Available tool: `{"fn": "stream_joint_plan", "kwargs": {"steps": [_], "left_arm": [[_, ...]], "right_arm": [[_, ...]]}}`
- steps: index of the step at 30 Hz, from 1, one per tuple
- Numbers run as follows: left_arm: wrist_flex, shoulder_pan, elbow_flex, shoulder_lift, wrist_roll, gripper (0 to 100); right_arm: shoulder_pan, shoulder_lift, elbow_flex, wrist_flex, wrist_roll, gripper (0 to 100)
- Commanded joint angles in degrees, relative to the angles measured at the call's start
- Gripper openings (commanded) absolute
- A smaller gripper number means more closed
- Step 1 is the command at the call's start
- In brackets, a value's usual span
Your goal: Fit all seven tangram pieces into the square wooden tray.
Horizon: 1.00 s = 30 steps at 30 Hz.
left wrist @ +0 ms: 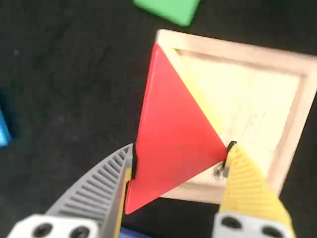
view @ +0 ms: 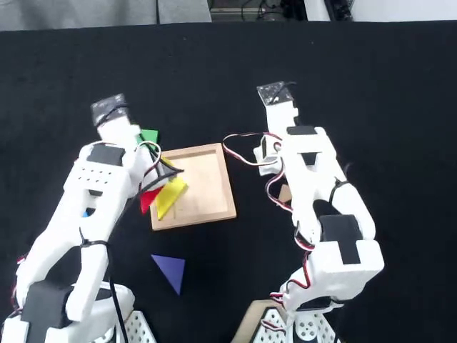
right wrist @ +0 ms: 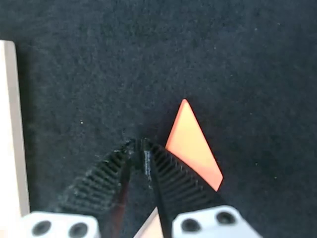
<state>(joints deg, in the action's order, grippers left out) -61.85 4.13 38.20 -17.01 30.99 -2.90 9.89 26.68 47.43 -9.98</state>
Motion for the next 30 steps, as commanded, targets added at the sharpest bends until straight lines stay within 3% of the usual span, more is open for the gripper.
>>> {"fn": "stream_joint_plan", "kwargs": {"steps": [1, 3, 8, 16, 22, 24, 28, 30], "left_arm": [[1.4, 4.2, 0.9, -0.5, 18.5, 4], [1.4, 7.3, 1.7, -0.6, 22.9, 3], [1.8, 9.9, 1.7, -0.1, 24.3, 3], [1.9, 10.7, 5.8, -0.1, 42.9, 4], [2.2, 13.2, 5.8, -0.1, 43.2, 4], [2.5, 14.2, 5.8, -0.1, 43.1, 9], [2.5, 14.8, 5.8, -0.2, 43.3, 28], [2.5, 14.5, 5.8, -0.4, 43.3, 31]], "right_arm": [[0.3, -0.4, -3.6, 0.4, 0.5, 1.1], [0.3, -0.3, -3.6, 0.4, 0.5, 1.1], [0.2, 0.0, -3.6, 0.4, 0.5, 1.1], [0.2, 0.0, -3.6, 0.4, 0.5, 1.1], [0.0, 0.0, -3.6, 0.4, 0.5, 1.1], [-0.6, 0.0, -3.6, 0.4, 0.4, 1.1], [-1.0, 0.0, -3.5, 0.4, 0.2, 1.1], [-0.9, 0.0, -3.5, 0.4, 0.2, 1.1]]}}
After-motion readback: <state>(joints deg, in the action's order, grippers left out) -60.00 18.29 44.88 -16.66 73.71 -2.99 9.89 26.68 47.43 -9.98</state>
